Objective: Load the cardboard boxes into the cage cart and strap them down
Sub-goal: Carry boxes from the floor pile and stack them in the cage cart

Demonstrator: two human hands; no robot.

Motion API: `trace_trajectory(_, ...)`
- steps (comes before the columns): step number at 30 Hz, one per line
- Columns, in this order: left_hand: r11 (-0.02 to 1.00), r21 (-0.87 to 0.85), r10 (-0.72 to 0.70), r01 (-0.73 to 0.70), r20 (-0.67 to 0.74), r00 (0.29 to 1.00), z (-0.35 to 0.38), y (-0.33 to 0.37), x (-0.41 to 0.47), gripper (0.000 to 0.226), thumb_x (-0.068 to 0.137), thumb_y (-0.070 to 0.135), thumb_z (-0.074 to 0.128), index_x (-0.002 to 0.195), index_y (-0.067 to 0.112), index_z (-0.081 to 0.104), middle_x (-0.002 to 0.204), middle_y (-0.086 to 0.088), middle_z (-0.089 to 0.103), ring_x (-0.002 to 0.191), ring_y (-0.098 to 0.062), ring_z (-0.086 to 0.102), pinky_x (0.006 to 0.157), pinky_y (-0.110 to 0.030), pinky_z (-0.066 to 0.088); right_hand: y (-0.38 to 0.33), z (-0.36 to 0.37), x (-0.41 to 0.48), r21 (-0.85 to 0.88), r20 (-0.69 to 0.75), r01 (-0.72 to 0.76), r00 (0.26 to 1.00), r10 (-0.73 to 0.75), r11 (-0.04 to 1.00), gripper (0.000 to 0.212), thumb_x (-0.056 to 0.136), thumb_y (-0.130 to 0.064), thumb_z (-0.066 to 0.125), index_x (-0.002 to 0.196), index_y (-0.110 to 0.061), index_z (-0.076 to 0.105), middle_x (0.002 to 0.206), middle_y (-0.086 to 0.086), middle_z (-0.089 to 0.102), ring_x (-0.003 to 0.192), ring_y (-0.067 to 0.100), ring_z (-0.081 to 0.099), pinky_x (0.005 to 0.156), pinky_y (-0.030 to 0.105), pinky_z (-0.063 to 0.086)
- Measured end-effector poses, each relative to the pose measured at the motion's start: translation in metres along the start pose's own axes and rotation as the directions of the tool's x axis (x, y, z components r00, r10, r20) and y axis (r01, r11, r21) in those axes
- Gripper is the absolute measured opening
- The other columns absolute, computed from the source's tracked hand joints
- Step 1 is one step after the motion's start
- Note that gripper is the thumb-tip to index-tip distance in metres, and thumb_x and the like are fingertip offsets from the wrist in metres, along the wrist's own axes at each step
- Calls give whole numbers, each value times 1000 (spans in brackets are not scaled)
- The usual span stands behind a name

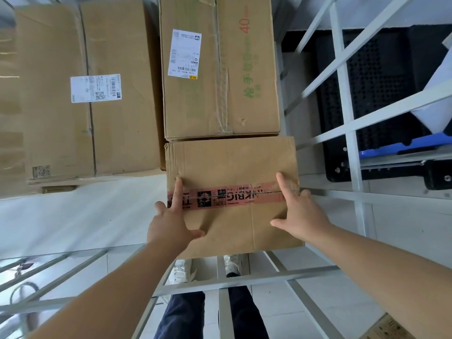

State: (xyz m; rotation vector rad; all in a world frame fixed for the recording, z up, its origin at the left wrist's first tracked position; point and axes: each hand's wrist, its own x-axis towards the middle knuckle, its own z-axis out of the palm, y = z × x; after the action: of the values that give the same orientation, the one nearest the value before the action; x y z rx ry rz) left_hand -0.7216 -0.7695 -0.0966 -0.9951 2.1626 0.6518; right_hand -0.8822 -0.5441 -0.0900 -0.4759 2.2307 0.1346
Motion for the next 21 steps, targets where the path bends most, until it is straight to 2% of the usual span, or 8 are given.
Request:
trace_trajectory(7,998,59,-12,12,-5,1000,9,8,-6,139,64,53,80,138,39,-37,114,-13,35,90,-29,56,78,-38,55,-2,6,-4,-11,-17,-13,1000,13,1000,112,79,-51,68,142,-43,-24,119,18,40,65,12,46,62,26,47)
trace_trajectory(9,994,113,-6,7,-7,1000,7,15,-7,136,67,54,78,142,30,-33,122,-15,31,104,-29,50,86,-38,50,-8,5,-5,-49,-48,-11,999,9,999,110,79,-49,69,145,-39,-18,128,21,34,84,19,53,72,29,49)
trace_trajectory(10,987,159,-4,6,-14,1000,5,18,-8,133,69,56,76,144,27,-29,126,-16,28,109,-29,46,90,-37,48,-10,4,-5,-95,-79,-2,997,-5,995,108,80,-49,68,147,-36,-14,135,23,29,102,26,51,84,33,49)
trace_trajectory(12,967,255,23,-7,-57,998,-2,27,-9,121,72,57,72,149,22,-14,135,-17,19,120,-30,38,97,-37,42,-16,-1,-5,-188,-138,28,989,-55,982,100,81,-48,66,149,-28,-5,146,26,16,130,37,33,108,43,34)
trace_trajectory(13,959,283,55,-28,-90,994,-7,31,-9,111,73,56,71,149,21,-3,139,-17,17,125,-30,34,102,-38,39,-20,-7,-6,-200,-157,50,984,-82,979,96,83,-47,65,150,-26,0,151,25,11,137,38,23,113,46,25)
trace_trajectory(16,940,318,181,-122,-164,970,-27,42,-13,82,82,52,63,144,18,21,148,-12,20,136,-29,25,111,-39,26,-31,-28,-9,-140,-212,138,963,-165,981,80,88,-40,61,149,-18,14,156,16,10,144,34,12,117,44,14)
trace_trajectory(19,928,322,262,-185,-213,941,-54,54,-24,64,90,47,54,141,18,27,145,-5,31,136,-25,27,114,-38,20,-45,-56,-17,-99,-285,210,930,-230,973,68,92,-37,57,146,-11,26,156,12,19,144,28,16,117,38,11)
trace_trajectory(21,934,293,278,-202,-246,928,-74,62,-35,61,92,44,50,142,18,27,145,-2,33,136,-24,28,115,-39,16,-53,-78,-29,-83,-333,248,906,-261,965,62,94,-33,53,145,-8,29,155,11,23,143,26,19,117,35,11)
